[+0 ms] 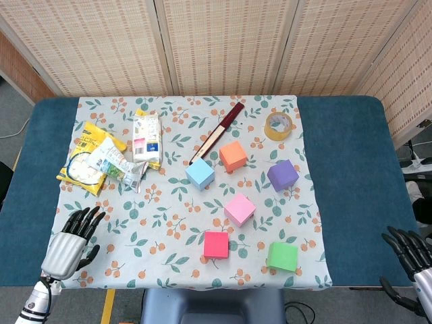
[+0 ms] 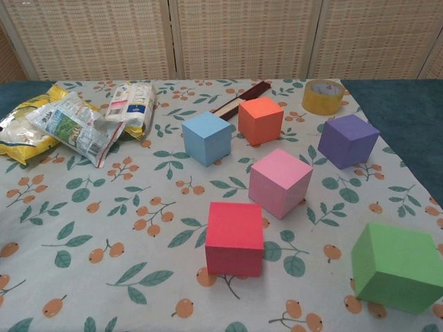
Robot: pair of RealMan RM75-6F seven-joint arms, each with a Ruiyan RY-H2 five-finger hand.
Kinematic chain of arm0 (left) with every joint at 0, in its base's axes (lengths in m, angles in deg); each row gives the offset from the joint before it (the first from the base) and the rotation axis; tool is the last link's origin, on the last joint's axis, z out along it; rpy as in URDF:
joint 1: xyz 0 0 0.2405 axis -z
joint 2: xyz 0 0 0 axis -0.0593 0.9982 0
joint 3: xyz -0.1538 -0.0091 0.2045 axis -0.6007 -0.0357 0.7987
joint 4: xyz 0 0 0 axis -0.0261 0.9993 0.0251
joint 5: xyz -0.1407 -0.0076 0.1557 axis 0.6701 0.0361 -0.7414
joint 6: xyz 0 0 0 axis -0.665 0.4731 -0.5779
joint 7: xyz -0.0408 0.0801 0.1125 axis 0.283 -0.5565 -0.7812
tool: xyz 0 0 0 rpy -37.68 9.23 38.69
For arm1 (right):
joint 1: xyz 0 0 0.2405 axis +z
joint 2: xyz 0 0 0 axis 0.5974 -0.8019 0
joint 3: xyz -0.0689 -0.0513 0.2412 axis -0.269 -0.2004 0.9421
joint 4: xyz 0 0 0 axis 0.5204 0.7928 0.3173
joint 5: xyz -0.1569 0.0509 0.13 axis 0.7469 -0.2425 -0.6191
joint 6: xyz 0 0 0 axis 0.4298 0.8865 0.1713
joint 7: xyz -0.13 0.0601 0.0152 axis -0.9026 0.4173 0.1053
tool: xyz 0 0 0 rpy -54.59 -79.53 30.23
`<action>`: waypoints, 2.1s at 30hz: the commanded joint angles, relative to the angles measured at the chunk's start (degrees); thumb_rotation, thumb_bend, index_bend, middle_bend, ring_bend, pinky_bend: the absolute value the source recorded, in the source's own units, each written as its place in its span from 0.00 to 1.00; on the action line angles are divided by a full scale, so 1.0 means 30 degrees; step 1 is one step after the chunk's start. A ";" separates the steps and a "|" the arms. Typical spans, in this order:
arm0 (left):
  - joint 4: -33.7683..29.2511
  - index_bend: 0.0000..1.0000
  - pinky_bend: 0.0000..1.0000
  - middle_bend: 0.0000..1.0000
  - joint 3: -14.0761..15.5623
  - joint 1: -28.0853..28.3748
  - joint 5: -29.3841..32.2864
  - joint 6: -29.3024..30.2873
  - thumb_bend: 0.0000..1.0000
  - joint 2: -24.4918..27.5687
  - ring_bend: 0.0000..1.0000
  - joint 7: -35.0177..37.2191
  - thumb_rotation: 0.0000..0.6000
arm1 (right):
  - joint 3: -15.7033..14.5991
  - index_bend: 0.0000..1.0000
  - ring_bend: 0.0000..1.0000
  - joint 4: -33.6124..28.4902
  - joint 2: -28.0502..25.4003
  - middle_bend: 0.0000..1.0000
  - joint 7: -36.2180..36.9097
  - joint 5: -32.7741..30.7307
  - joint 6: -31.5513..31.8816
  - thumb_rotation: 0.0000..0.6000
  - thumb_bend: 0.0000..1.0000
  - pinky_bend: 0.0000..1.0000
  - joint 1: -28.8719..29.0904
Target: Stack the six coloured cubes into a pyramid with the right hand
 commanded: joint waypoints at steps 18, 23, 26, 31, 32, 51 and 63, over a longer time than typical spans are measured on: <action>-0.0248 0.00 0.12 0.00 0.0678 0.0263 -0.0776 -0.0616 0.41 0.0488 0.00 0.0644 1.00 | -0.0817 0.00 0.00 -0.4063 0.0704 0.00 -0.3490 0.1735 -0.5735 1.00 0.20 0.03 0.2591; -0.0244 0.00 0.12 0.00 0.0540 0.0411 -0.0654 -0.0674 0.41 0.0667 0.00 0.1272 1.00 | -0.0223 0.00 0.00 -0.7719 0.1179 0.00 -0.8345 -0.0900 -1.1138 1.00 0.18 0.03 0.4217; -0.0261 0.00 0.12 0.00 0.0484 0.0372 -0.0588 -0.0490 0.41 0.0888 0.00 0.1682 1.00 | 0.0473 0.00 0.00 -0.8798 0.2126 0.00 -1.1149 -0.3044 -1.2752 1.00 0.18 0.03 0.4626; -0.0322 0.00 0.12 0.00 0.0416 0.0273 -0.0619 0.0049 0.41 0.1439 0.00 0.2804 1.00 | 0.1395 0.00 0.00 -0.9605 0.4017 0.00 -1.5210 -0.7016 -1.4003 1.00 0.18 0.03 0.5076; -0.0328 0.00 0.12 0.00 0.0396 0.0268 -0.0623 0.0119 0.41 0.1515 0.00 0.2962 1.00 | 0.1474 0.00 0.00 -0.9646 0.4294 0.00 -1.5750 -0.7492 -1.3990 1.00 0.18 0.03 0.5112; -0.0298 0.00 0.12 0.00 0.0335 0.0398 -0.0501 -0.0063 0.41 0.1800 0.00 0.3780 1.00 | 0.2117 0.02 0.00 -0.9350 0.7119 0.00 -2.0663 -1.4120 -1.2649 1.00 0.17 0.07 0.6635; -0.0303 0.00 0.12 0.00 0.0304 0.0391 -0.0447 -0.0049 0.41 0.1929 0.00 0.3999 1.00 | 0.1865 0.48 0.10 -0.9605 0.7409 0.18 -2.1181 -1.5058 -1.1288 1.00 0.17 0.20 0.7154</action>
